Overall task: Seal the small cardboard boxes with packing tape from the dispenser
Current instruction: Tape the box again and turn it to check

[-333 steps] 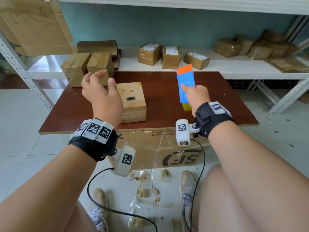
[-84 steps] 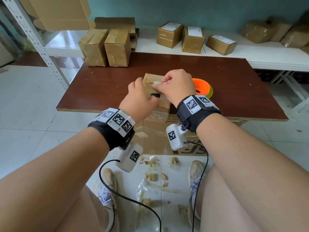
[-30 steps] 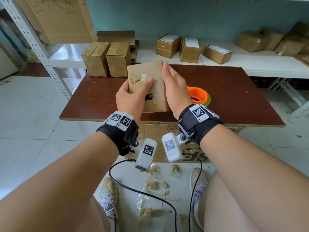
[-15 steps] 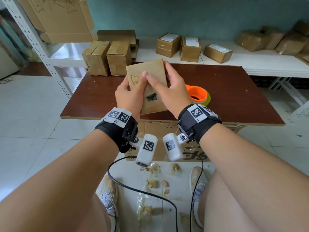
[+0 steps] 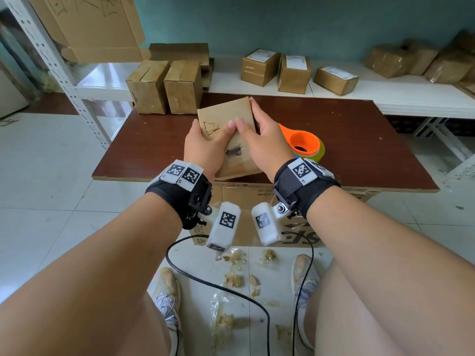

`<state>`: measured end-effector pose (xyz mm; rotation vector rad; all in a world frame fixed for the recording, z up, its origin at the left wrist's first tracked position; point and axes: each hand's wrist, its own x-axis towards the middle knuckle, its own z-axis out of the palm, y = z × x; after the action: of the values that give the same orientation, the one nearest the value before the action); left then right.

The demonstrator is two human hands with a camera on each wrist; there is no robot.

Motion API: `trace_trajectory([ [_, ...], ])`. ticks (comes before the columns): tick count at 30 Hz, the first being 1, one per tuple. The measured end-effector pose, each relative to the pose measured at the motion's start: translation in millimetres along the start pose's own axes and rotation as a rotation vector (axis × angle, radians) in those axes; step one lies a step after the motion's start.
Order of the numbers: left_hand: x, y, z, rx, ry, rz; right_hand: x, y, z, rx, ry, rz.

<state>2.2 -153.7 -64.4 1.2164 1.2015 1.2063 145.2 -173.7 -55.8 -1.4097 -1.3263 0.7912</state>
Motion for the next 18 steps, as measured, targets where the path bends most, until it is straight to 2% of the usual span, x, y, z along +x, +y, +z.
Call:
trace_trajectory([
  [3, 5.2, -3.8, -3.7, 0.126, -0.025, -0.013, 8.2, 7.1, -2.5, -0.009, 0.014, 0.054],
  [10, 10.6, -11.4, -5.2, 0.172, 0.001, -0.086, 21.4, 29.6, -5.1, 0.037, 0.168, 0.192],
  [14, 15.3, -16.2, -2.5, 0.170, 0.082, -0.148, 22.4, 33.7, -5.1, 0.030, 0.128, 0.275],
  [18, 23.4, -28.0, -7.1, 0.178, 0.159, -0.213, 20.5, 40.4, -3.0, -0.019, 0.036, 0.263],
])
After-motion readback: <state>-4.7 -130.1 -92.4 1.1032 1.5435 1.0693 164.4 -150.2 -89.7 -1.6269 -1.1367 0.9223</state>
